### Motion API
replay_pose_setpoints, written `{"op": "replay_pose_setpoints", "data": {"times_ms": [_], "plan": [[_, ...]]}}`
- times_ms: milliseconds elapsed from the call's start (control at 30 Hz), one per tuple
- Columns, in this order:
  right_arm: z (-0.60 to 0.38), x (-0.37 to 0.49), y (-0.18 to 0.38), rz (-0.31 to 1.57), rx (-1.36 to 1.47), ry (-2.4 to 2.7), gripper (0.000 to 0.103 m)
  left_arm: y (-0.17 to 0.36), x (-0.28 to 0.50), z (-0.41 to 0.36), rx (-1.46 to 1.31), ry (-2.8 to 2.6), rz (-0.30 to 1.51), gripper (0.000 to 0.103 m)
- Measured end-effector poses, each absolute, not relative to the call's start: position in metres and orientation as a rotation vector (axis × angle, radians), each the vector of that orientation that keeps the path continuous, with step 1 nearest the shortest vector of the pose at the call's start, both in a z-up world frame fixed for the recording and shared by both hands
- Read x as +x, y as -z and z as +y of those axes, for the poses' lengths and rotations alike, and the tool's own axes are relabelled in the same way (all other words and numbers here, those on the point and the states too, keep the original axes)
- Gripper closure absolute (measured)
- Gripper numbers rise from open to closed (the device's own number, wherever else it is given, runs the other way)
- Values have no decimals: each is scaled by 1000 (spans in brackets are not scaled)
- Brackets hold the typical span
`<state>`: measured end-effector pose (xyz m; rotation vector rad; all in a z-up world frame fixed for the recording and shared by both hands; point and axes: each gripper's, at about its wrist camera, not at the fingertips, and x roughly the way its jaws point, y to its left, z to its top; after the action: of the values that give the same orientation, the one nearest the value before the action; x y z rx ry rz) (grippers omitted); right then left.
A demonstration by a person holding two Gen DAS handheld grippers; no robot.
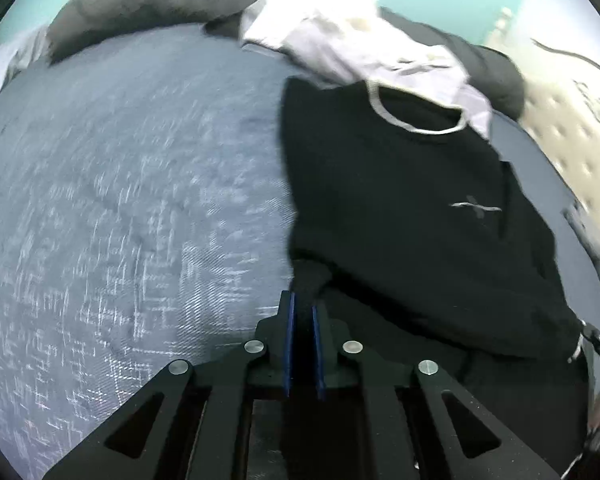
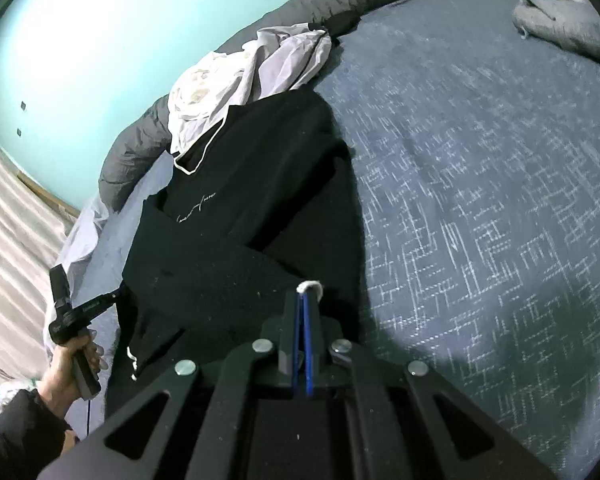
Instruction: Fold clothes
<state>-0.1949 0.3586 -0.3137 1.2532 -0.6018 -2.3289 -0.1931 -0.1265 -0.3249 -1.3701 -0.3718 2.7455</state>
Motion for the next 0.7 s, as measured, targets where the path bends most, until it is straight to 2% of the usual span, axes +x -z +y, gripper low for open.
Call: {"op": "replay_pose_setpoints", "data": {"times_ms": [133, 267, 367, 567, 700], "plan": [[358, -195, 313, -604, 1249, 2323, 102, 310, -190, -135, -1331, -2781, -370, 92], [357, -195, 313, -609, 1251, 2317, 102, 311, -192, -154, -1353, -2815, -472, 91], [357, -195, 314, -613, 1252, 2313, 102, 324, -204, -154, -1434, -2765, -420, 89], [357, -196, 314, -613, 1253, 2311, 102, 331, -213, -139, -1425, -2687, -355, 86], [356, -196, 314, -610, 1257, 2308, 102, 329, -213, -139, -1399, -2696, -373, 82]]}}
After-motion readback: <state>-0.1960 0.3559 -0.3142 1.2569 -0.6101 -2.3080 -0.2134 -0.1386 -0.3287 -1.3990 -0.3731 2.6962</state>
